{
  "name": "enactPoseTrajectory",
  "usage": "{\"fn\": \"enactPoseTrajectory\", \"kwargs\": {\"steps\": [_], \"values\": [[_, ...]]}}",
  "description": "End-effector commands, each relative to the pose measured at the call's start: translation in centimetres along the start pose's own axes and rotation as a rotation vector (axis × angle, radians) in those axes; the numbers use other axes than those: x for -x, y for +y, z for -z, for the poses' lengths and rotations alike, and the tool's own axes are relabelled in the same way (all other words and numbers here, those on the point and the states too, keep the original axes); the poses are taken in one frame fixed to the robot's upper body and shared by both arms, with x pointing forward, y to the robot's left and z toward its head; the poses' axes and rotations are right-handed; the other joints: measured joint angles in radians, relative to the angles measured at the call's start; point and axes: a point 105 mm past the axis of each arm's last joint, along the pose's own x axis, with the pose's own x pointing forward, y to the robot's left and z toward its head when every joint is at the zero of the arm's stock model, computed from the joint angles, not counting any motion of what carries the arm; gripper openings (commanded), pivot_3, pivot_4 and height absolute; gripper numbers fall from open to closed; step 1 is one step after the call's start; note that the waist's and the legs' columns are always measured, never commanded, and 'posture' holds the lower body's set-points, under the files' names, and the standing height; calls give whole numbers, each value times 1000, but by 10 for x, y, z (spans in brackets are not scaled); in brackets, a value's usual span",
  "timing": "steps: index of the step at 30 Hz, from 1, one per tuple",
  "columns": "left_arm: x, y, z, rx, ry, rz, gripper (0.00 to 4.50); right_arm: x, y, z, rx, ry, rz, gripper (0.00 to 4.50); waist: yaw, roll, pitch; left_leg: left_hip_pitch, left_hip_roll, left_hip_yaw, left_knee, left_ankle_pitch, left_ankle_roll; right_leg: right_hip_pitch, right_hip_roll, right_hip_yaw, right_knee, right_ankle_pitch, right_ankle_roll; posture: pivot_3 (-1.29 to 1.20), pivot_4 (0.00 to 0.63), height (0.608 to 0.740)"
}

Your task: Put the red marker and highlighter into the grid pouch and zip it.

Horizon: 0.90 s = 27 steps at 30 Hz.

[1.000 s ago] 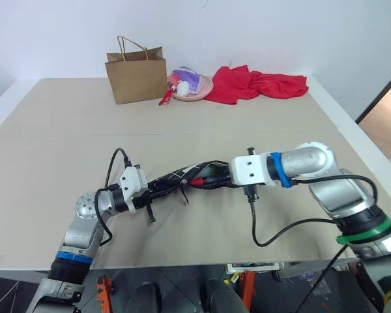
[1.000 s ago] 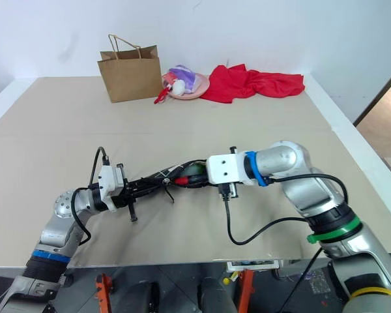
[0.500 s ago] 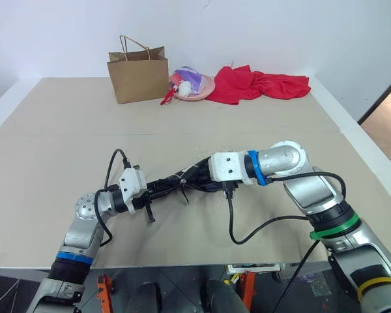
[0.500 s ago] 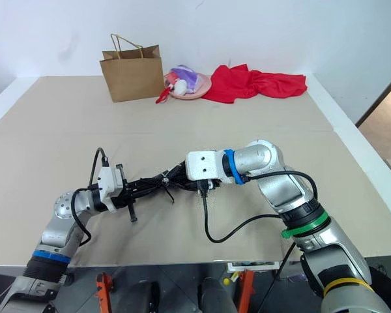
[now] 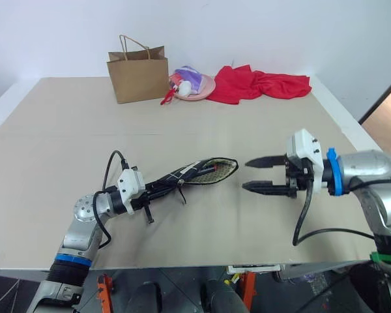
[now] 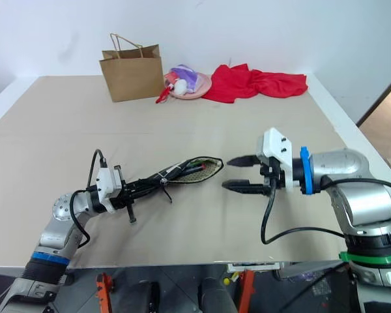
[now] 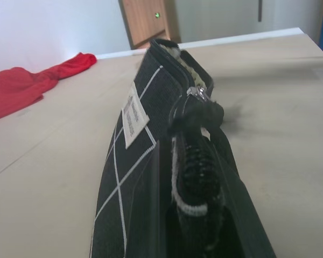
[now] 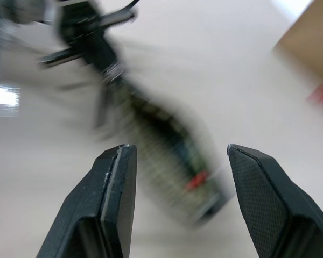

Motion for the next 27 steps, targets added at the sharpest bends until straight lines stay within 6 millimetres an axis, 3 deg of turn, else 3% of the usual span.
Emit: {"fn": "enactPoseTrajectory", "kwargs": {"steps": [1, 4, 10, 13, 17, 27], "values": [[3, 6, -9, -40, -12, -31, 0, 3, 14, 7, -88, -24, 19, 2917, -1, -1, 0, 1, 0, -1, 0, 0, 0, 1, 1, 0, 0, 0, 1, 0, 150, 740], [4, 11, -9, -46, -8, -59, 0, -15, 25, 26, -170, -11, 24, 2917, -1, -2, 0, 3, 1, -1, 0, 0, 0, 2, 2, -1, 0, 1, 0, 0, 150, 740], [-2, 24, -12, -41, -24, -130, 0, -77, 15, 40, -288, -19, 128, 2917, -2, -2, 1, 4, 1, 0, 1, 1, -1, 1, 3, 1, 1, 3, 0, 0, 150, 740], [-4, 28, -12, -55, -11, -142, 0, -100, 4, 29, -312, -48, 176, 2917, -1, -4, 1, 3, 0, 0, 1, 2, -2, 1, 2, 1, 1, 3, 1, 0, 150, 740], [-7, 32, -12, -66, 1, -150, 0, -124, 7, 7, -284, -100, 148, 2917, -1, -4, 1, 0, 0, -1, 0, 2, -2, 0, 2, 0, 0, 2, 2, 0, 150, 740], [-13, 33, -17, -73, 6, -151, 0, -144, 2, -15, -292, -159, 157, 2917, -1, -4, 1, -3, 0, -3, 0, 1, -2, -2, 1, -1, 0, 2, 1, 0, 150, 740]]}}
